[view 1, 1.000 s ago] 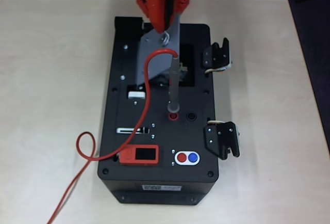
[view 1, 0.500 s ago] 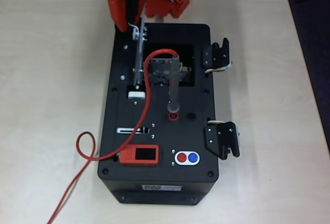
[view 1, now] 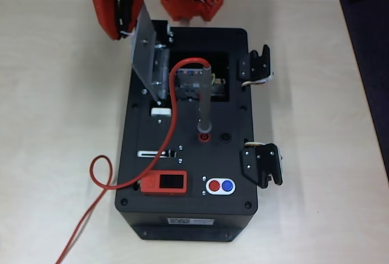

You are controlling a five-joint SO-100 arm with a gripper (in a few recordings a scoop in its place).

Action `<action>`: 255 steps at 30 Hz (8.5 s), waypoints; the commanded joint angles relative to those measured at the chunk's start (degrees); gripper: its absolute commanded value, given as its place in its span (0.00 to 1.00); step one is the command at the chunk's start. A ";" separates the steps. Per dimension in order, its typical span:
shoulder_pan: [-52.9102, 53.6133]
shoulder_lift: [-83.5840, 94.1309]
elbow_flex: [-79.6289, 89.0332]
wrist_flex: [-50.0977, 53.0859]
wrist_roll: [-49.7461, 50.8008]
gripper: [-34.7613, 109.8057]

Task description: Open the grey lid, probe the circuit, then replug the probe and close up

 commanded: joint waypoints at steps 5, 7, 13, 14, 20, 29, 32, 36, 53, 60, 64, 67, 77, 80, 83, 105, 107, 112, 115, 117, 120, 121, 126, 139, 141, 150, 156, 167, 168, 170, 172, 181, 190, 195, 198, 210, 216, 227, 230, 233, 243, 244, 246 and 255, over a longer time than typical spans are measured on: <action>6.68 -3.25 -0.18 -8.17 0.26 0.28; 6.94 -3.34 0.18 -10.81 -2.72 0.35; 8.09 -3.43 -0.70 -13.80 -7.21 0.42; 8.26 -3.52 -0.88 -14.33 -7.47 0.41; 8.26 -4.92 -4.13 -15.73 -8.35 0.40; -0.09 -11.16 -25.14 -6.68 -7.38 0.38; -3.69 -10.90 -26.19 -4.83 -4.39 0.37; -8.44 -10.72 -26.10 -2.55 1.58 0.36; -20.57 -15.03 -21.45 -0.09 43.33 0.36; -24.96 -18.63 -21.09 -4.31 52.29 0.36; -26.89 -19.60 -20.74 -5.27 55.81 0.36; -28.13 -19.86 -20.74 -6.33 58.18 0.37; -28.48 -20.04 -20.83 -9.49 60.64 0.37; -28.48 -20.13 -21.01 -10.72 61.44 0.37; -28.74 -20.65 -21.01 -12.13 62.49 0.37; -30.32 -24.43 -20.65 -16.96 66.62 0.32; -30.06 -24.43 -20.21 -16.61 66.53 0.31; -29.18 -24.61 -19.51 -16.26 65.65 0.26; -28.65 -24.61 -19.51 -15.91 64.86 0.24; -28.30 -24.61 -19.51 -15.91 63.98 0.24; -27.95 -24.79 -19.86 -16.00 62.23 0.24; -27.77 -24.87 -20.13 -16.00 61.70 0.24; -27.07 -25.31 -22.94 -13.89 61.26 0.24; -26.37 -26.37 -30.76 -10.20 61.08 0.24; -26.37 -26.37 -31.90 -9.40 61.08 0.24; -26.63 -26.37 -38.41 -4.31 61.08 0.24; -27.16 -25.58 -40.08 -0.79 61.44 0.24; -25.75 -17.67 -32.87 3.78 59.33 0.24; -25.66 -16.61 -31.64 3.78 58.97 0.24; -25.49 -14.33 -28.92 3.69 58.54 0.24; -25.40 -11.95 -25.75 3.34 58.10 0.24; -25.31 1.23 -7.21 -2.55 56.60 0.24; -25.05 14.94 12.22 -10.28 55.37 0.24; -25.31 20.57 19.42 -12.92 55.55 0.24; -25.31 23.12 22.59 -13.89 55.55 0.24; -23.55 26.98 28.48 -16.70 53.79 0.24; -22.85 27.33 30.59 -18.81 53.26 0.24; -22.59 28.21 33.66 -20.74 53.17 0.24; -22.41 28.56 34.28 -21.01 53.09 0.24; -22.32 28.92 34.89 -21.27 53.00 0.24; -21.36 29.97 36.04 -21.71 52.12 0.24; -21.18 29.97 35.95 -21.62 51.94 0.24; -20.92 30.06 35.60 -21.45 51.68 0.24; -20.57 30.06 35.24 -20.92 51.59 0.24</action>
